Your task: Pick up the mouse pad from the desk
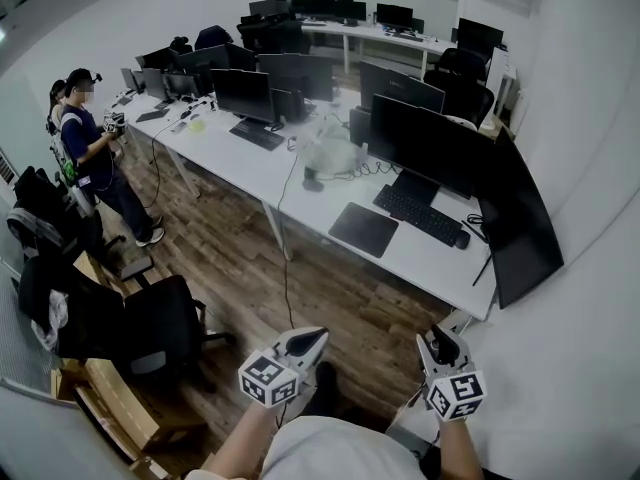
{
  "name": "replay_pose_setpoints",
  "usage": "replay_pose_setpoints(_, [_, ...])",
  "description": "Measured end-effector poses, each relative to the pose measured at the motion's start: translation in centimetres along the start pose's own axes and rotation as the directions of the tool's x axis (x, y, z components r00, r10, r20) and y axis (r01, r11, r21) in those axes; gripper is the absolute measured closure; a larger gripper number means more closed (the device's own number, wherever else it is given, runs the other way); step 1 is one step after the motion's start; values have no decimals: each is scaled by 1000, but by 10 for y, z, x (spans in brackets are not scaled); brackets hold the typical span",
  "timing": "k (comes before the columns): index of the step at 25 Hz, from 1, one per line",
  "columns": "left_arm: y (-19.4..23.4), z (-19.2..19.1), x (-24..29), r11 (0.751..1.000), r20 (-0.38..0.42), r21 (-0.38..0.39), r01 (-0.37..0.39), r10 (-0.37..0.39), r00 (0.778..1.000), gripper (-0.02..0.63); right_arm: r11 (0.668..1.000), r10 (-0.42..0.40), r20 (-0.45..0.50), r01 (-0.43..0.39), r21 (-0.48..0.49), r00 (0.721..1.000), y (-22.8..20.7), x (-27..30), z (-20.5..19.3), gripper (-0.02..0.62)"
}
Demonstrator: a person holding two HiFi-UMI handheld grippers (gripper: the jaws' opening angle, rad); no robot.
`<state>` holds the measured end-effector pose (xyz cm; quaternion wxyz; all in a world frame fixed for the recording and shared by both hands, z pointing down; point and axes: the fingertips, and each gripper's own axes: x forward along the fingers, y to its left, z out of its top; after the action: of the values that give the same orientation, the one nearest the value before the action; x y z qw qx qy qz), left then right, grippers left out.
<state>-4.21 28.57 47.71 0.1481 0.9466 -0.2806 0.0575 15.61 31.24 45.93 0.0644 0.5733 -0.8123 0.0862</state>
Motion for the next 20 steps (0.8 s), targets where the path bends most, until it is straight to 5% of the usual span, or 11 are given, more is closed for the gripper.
replay_pose_setpoints(20, [158, 37, 96, 994, -50, -26, 104, -105, 993, 591, 999, -40, -64, 40, 6, 997, -38, 162, 14, 430])
